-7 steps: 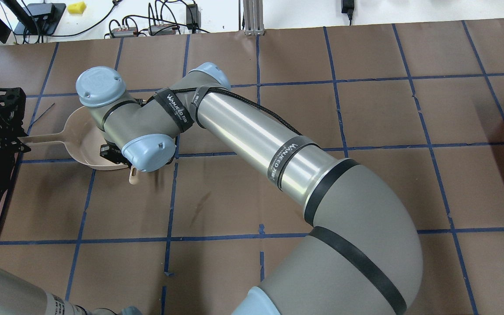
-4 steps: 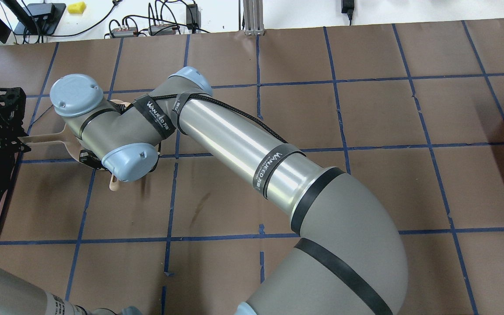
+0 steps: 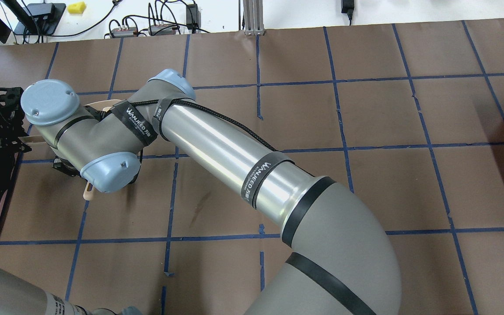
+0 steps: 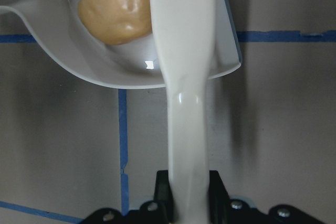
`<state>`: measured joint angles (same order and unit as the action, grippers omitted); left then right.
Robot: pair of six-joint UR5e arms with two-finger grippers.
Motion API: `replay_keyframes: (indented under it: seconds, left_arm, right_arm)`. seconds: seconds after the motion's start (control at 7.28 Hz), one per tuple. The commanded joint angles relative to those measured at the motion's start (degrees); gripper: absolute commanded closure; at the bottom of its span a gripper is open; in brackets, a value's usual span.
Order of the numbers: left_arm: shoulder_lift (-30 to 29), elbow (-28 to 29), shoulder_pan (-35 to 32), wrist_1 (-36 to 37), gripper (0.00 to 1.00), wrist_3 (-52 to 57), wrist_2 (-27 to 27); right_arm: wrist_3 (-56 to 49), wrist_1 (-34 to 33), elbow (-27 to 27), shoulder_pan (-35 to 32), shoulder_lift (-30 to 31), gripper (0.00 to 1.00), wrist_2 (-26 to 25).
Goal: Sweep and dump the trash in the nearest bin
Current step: 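Sweep the trash into the dustpan with the brush in the right gripper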
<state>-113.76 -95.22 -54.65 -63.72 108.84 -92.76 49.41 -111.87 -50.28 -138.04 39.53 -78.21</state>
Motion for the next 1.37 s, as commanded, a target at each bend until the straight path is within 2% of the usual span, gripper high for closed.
replay_keyframes:
  seconds: [0.0,0.27,0.55,0.96,1.24]
  left_arm:
    - [0.1,-0.2,0.1,-0.3,1.0,-0.6,1.8]
    - [0.1,-0.2,0.1,-0.6,1.0,-1.1,1.8]
    - [0.3,-0.3,0.5,-0.7,1.0,-1.2,3.9]
    - [1.0,-1.7,4.2,-1.2,1.0,-2.0,9.9]
    - [1.9,-1.7,5.2,-1.9,1.0,-2.4,11.7]
  right_arm:
    - [-0.4,0.9,-0.2,0.4,0.6,0.87,-0.8]
    - [-2.4,2.5,-0.8,3.6,1.2,0.87,-1.5]
    - [-7.6,8.8,-2.6,7.3,5.7,0.87,-1.7]
    - [-9.9,8.3,-10.9,8.1,8.4,0.88,-8.1]
    - [-11.0,7.8,-18.8,8.7,13.6,0.89,-8.4]
